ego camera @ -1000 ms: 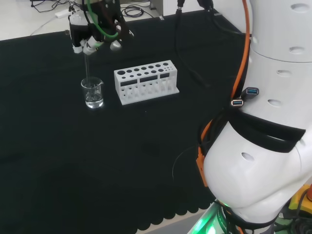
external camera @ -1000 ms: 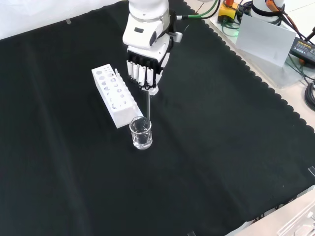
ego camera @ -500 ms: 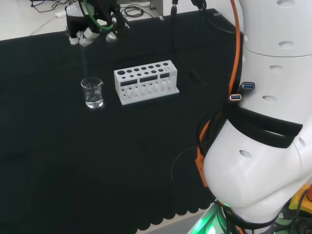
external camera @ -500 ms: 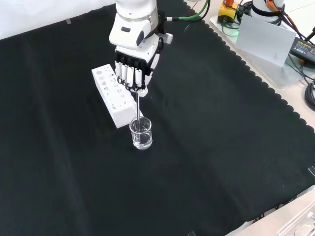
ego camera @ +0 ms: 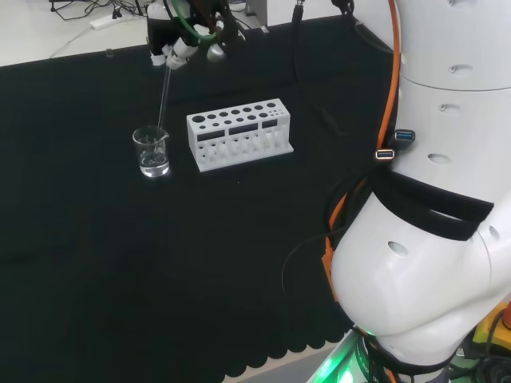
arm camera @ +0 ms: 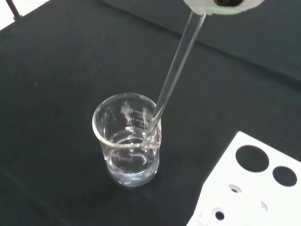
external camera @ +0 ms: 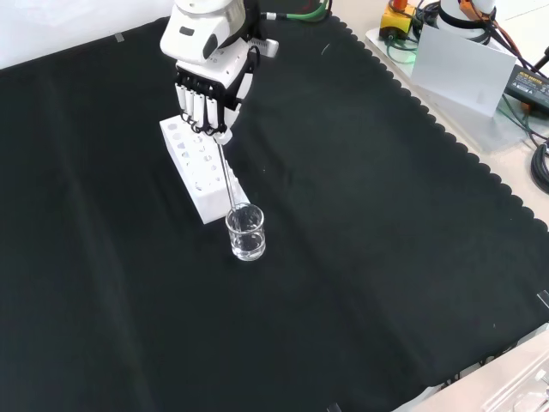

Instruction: Stir in the beaker to the left of the white test tube rack with the glass rod.

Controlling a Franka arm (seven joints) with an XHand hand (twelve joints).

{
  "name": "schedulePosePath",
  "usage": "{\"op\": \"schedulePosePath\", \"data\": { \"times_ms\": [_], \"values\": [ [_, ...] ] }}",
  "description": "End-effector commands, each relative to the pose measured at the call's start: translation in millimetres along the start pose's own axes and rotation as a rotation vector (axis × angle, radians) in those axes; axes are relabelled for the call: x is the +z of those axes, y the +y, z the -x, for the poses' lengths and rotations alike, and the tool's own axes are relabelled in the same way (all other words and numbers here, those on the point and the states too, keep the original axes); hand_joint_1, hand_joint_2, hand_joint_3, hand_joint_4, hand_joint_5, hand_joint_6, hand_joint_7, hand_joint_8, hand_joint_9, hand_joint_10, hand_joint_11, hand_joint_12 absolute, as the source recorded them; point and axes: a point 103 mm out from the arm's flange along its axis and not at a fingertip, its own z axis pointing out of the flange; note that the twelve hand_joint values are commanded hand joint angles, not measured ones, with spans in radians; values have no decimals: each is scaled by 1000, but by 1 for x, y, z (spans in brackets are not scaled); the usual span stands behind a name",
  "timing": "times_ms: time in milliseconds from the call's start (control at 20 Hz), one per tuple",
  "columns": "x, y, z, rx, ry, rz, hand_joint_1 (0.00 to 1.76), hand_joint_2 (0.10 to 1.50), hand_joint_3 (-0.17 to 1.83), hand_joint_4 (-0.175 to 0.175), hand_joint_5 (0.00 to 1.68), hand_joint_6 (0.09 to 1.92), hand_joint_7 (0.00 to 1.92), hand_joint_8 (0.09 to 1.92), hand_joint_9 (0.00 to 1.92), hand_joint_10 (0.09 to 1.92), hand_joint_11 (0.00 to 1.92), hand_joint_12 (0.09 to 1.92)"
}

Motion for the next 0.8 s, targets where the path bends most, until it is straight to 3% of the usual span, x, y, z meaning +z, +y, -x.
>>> {"op": "schedulePosePath", "data": {
  "times_ms": [50,300,500,800],
  "values": [
    [4,-5,-24,-33,12,-10,1523,1007,1,-175,1200,357,953,1000,1113,1155,1236,664],
    [2,-4,-54,-81,5,-9,1523,1007,0,-175,1206,347,958,996,1112,1161,1231,665],
    [1,0,-75,-93,-15,-4,1524,1004,-1,-175,1225,311,966,985,1115,1158,1238,650],
    [8,18,-75,-121,10,18,1524,1004,-1,-175,1231,298,967,983,1116,1158,1237,650]
  ]
}}
